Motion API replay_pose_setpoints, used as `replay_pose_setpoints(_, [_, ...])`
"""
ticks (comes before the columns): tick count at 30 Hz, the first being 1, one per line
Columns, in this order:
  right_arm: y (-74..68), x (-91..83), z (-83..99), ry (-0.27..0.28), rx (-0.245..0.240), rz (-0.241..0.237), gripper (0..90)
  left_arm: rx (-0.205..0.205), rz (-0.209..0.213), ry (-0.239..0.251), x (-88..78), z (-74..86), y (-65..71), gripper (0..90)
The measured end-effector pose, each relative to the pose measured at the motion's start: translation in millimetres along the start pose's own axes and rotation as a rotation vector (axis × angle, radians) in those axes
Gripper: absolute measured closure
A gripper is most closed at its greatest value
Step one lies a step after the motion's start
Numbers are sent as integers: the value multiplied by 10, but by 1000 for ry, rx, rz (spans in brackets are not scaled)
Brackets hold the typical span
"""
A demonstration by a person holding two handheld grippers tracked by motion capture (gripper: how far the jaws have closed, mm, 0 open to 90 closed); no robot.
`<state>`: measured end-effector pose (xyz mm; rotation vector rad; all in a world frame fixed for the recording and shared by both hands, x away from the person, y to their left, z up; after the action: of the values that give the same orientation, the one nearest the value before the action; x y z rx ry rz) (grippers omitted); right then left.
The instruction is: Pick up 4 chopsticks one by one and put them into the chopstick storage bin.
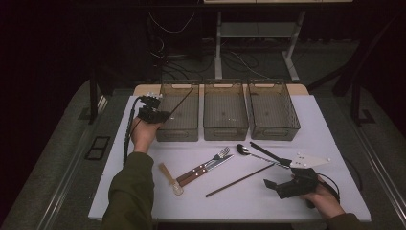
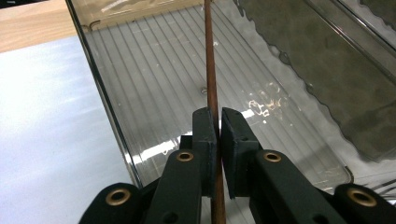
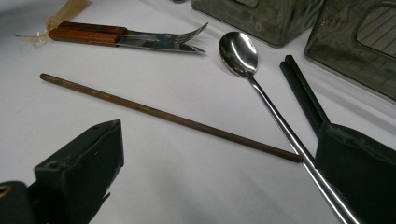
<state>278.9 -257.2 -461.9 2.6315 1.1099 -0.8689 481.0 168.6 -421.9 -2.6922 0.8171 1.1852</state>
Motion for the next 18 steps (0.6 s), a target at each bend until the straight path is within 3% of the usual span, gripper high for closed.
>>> replay_pose_setpoints(9, [1,-1,0,0,0,1,17,22,25,38,-44,-35,50,721])
replay_pose_setpoints(12, [4,-2,0,0,0,3,17,35,51,54,-92,-47,91,646])
replay_pose_setpoints(15, [2,-3,-1,2,0,0,17,37,107,91,-152,-42,153,541])
replay_pose_setpoints(18, [1,2,0,-1,1,0,17,66,141,109,-204,-15,234,501])
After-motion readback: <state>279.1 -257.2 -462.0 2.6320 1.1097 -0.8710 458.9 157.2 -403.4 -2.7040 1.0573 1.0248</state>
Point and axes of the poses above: each handheld gripper's, and its own axes: x roughly forward along the jaws, z roughly out of its underside, y roughly to its right, the point moved 4 cm from there along x, roughly forward along the jaws, and after that the axes turned 3 degrees about z, right-handed, at the moved point
